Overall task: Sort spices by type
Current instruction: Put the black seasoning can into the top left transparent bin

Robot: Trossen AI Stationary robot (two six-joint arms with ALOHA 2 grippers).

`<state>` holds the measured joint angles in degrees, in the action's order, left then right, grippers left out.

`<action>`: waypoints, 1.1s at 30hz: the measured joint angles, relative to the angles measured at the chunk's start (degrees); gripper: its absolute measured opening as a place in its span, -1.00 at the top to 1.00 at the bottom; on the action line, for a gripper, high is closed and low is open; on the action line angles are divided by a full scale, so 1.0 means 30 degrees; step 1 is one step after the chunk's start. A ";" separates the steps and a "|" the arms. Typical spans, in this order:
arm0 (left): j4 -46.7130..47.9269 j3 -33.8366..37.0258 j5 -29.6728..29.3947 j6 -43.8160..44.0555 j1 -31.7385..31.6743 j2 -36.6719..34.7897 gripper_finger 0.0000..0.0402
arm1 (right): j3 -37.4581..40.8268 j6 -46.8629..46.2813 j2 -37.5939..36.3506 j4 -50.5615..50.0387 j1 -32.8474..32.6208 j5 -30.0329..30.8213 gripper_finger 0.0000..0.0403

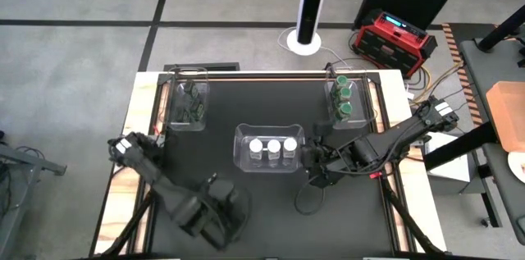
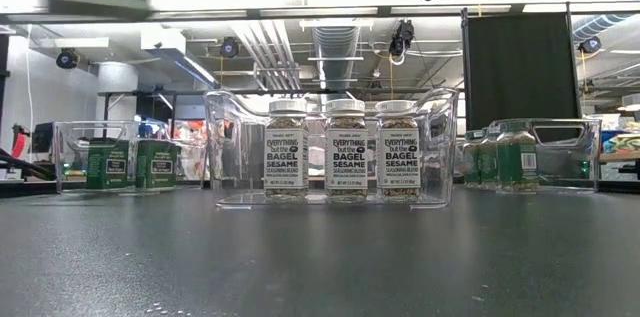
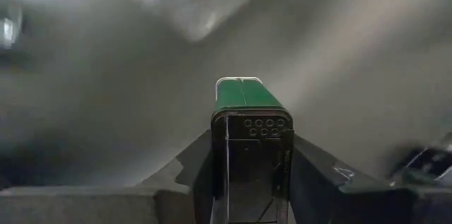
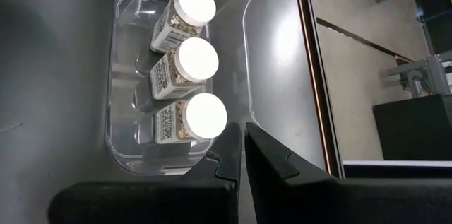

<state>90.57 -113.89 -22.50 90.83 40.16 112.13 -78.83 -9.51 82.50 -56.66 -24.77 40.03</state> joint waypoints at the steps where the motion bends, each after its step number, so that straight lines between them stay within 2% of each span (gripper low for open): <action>1: -0.0218 -0.0086 -0.0440 -0.1033 -0.0360 -0.0235 0.41 | 0.0002 0.0034 0.0000 -0.0016 0.0000 -0.0008 0.94; 5: -0.0171 0.0259 -0.1293 -0.3950 -0.2158 -0.1231 0.41 | 0.0027 0.0032 0.0000 -0.0058 0.0001 -0.0013 0.94; 14: -0.0175 0.2132 -0.1732 -1.0392 -0.7273 -0.3736 0.41 | 0.0219 -0.0038 0.0000 -0.0073 0.0007 -0.0042 0.94; 22: -0.0159 0.6449 -0.2004 -1.1804 -1.1886 -0.8336 0.41 | 0.0709 -0.0031 0.0000 -0.0105 0.0007 -0.0050 0.94; 28: -0.0219 0.9029 -0.1169 -1.3260 -1.6836 -1.1652 0.41 | 0.0787 -0.0011 0.0000 0.0058 0.0022 -0.0057 0.94; 33: -0.0398 0.9909 -0.0722 -1.5598 -2.2061 -1.2947 0.41 | 0.0787 0.0025 0.0000 0.0131 0.0051 -0.0057 0.94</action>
<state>89.38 -84.16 -24.67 44.04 -26.02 73.29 -76.47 -9.43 82.50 -56.27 -24.62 39.86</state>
